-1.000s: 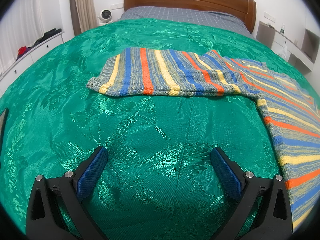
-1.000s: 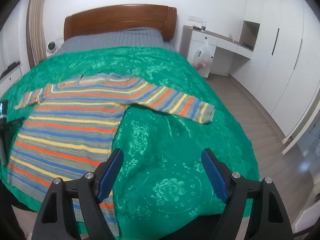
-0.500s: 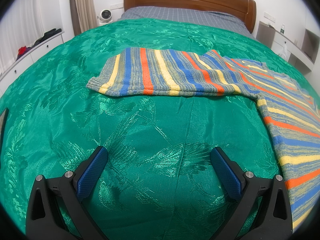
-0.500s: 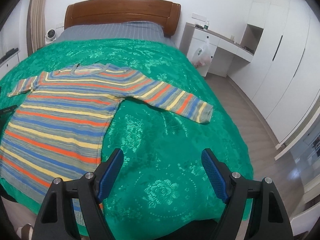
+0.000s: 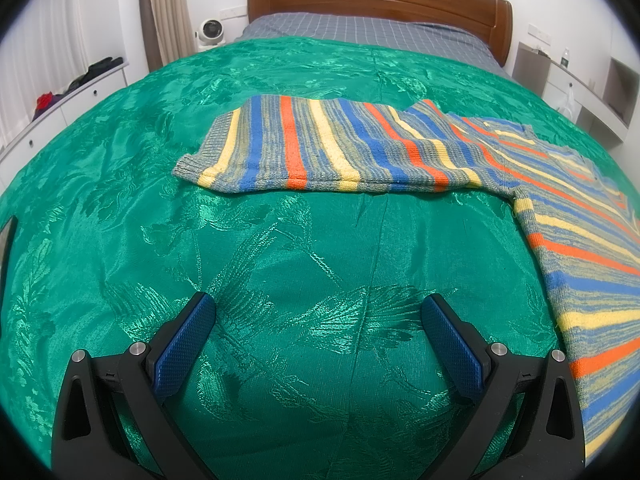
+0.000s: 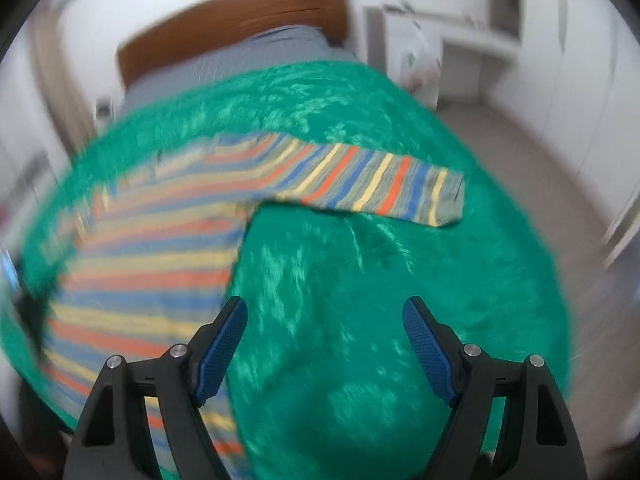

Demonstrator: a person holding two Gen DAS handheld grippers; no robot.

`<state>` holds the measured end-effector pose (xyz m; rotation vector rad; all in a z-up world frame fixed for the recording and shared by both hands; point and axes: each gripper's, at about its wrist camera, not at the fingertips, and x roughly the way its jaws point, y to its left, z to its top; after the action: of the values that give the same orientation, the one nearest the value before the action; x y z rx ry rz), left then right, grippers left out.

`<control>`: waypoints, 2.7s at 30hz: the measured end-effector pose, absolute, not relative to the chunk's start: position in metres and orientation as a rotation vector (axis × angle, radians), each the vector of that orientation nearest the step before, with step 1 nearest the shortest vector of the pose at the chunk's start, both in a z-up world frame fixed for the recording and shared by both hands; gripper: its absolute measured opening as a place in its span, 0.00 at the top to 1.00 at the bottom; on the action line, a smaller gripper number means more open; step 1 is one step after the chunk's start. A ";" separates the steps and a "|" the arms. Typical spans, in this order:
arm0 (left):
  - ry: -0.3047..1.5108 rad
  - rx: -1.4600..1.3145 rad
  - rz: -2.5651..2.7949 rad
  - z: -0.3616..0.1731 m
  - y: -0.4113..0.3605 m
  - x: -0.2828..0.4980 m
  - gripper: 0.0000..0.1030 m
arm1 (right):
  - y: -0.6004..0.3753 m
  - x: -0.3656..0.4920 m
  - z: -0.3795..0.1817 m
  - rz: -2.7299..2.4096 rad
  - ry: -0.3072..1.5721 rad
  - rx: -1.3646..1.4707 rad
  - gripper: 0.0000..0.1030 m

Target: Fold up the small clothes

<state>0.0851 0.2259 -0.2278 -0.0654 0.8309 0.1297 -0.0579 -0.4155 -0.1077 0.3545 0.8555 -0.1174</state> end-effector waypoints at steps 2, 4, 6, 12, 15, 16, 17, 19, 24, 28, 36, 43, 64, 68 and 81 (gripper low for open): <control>0.831 -0.065 0.130 -0.228 0.226 0.085 0.00 | -0.459 -0.043 -0.113 -0.105 0.828 0.524 0.23; 0.831 -0.065 0.130 -0.228 0.226 0.085 0.00 | -0.501 -0.030 -0.125 -0.128 0.808 0.670 0.23; 0.831 -0.065 0.130 -0.228 0.226 0.085 0.00 | -0.545 -0.013 -0.148 -0.161 0.829 0.821 0.23; 0.831 -0.065 0.130 -0.228 0.226 0.085 0.00 | -0.612 0.025 -0.199 -0.162 0.877 1.085 0.40; 0.831 -0.065 0.129 -0.228 0.226 0.085 0.00 | -0.616 0.048 -0.205 -0.101 0.900 1.109 0.52; 0.831 -0.065 0.130 -0.228 0.226 0.085 0.00 | -0.615 0.055 -0.209 -0.096 0.936 1.109 0.55; 0.831 -0.065 0.130 -0.228 0.226 0.085 0.00 | -0.614 0.059 -0.213 -0.093 0.960 1.107 0.66; 0.831 -0.065 0.129 -0.228 0.226 0.085 0.00 | -0.610 0.069 -0.214 -0.117 1.026 1.044 0.97; 0.831 -0.065 0.129 -0.228 0.226 0.085 0.00 | -0.579 0.089 -0.145 -0.202 0.974 0.754 0.98; 0.830 -0.065 0.129 -0.228 0.226 0.085 0.00 | -0.500 0.126 -0.057 -0.058 0.883 0.550 0.98; 0.830 -0.065 0.129 -0.228 0.226 0.085 0.00 | -0.286 0.203 -0.009 0.316 0.919 0.405 0.98; 0.830 -0.065 0.129 -0.228 0.226 0.085 0.00 | -0.181 0.210 -0.087 0.543 1.040 0.533 0.40; 0.830 -0.066 0.128 -0.228 0.226 0.085 0.00 | -0.331 -0.001 -0.091 0.166 0.802 0.350 0.36; 0.830 -0.066 0.128 -0.228 0.226 0.084 0.00 | -0.326 -0.003 -0.071 0.154 0.757 0.277 0.36; 0.830 -0.065 0.128 -0.227 0.224 0.087 0.00 | -0.304 -0.007 -0.068 0.159 0.705 0.252 0.33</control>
<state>0.0866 0.2237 -0.2275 -0.0654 0.8298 0.1283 -0.0072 -0.3041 -0.0683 0.2522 0.7046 0.1592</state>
